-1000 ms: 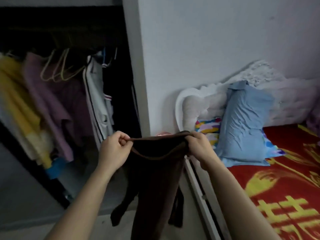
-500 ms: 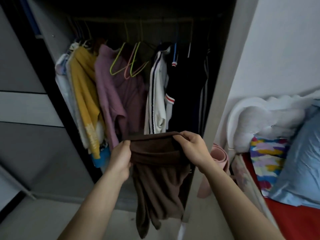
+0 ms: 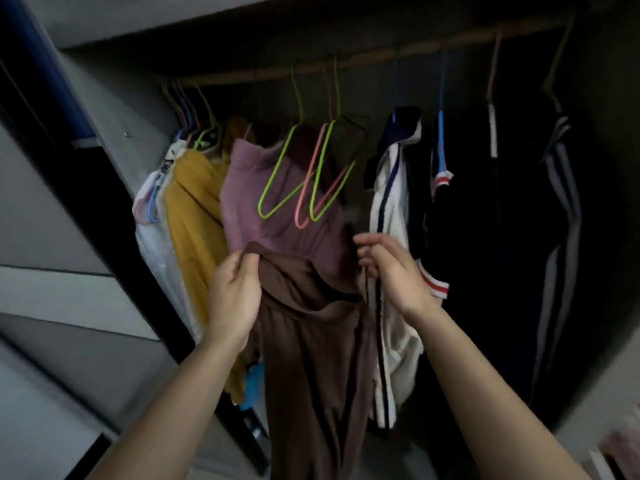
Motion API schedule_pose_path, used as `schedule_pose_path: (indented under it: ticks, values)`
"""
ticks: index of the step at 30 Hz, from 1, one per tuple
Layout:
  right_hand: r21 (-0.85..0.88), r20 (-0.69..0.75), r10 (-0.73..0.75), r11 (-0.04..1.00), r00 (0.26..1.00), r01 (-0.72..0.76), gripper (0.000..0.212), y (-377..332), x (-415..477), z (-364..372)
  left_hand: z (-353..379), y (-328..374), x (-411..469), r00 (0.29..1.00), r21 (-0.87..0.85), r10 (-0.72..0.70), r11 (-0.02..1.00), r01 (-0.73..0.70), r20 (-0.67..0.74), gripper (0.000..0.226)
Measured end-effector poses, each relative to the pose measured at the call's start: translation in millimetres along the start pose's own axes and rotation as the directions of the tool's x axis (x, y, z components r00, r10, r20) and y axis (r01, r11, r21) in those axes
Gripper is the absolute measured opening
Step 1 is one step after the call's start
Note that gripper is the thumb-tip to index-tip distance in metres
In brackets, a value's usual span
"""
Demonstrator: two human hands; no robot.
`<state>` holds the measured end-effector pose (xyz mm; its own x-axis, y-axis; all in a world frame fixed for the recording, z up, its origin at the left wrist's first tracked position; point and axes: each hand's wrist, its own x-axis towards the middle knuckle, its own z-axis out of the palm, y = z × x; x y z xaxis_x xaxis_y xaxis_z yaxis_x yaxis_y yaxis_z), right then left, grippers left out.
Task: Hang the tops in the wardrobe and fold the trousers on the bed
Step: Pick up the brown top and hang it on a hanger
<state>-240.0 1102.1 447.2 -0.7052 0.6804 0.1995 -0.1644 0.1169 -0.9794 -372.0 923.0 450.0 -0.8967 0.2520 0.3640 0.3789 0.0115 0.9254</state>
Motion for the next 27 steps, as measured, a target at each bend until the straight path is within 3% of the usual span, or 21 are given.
schedule_pose_path:
  ticks: [6,11,16,19,22,27]
  values:
    - [-0.035,-0.102,-0.181,0.983,0.978,0.178,0.017,-9,68,48,0,-33,58,0.998,0.07,-0.033,0.997,0.036,-0.049,0.027]
    - [-0.23,-0.168,-0.403,0.903,0.9,0.362,0.024,-26,97,72,-8,-59,96,0.997,0.143,0.034,0.989,-0.025,-0.063,0.026]
    - [-0.315,-0.098,-0.34,0.902,0.935,0.295,0.041,-54,122,102,-13,-74,130,0.985,0.187,0.168,0.968,-0.17,0.027,0.026]
    - [-0.442,-0.063,-0.3,0.864,0.952,0.243,0.057,-60,133,126,-17,-81,145,0.979,0.124,0.168,0.976,-0.182,0.112,0.029]
    - [-0.542,-0.108,-0.245,0.827,0.964,0.149,0.056,-47,137,147,-33,-90,158,0.97,0.076,0.154,0.982,-0.17,0.189,0.023]
    - [-0.744,-0.236,-0.26,0.668,0.936,-0.002,0.059,-26,145,172,-61,-104,185,0.954,0.035,0.176,0.981,-0.19,0.242,0.024]
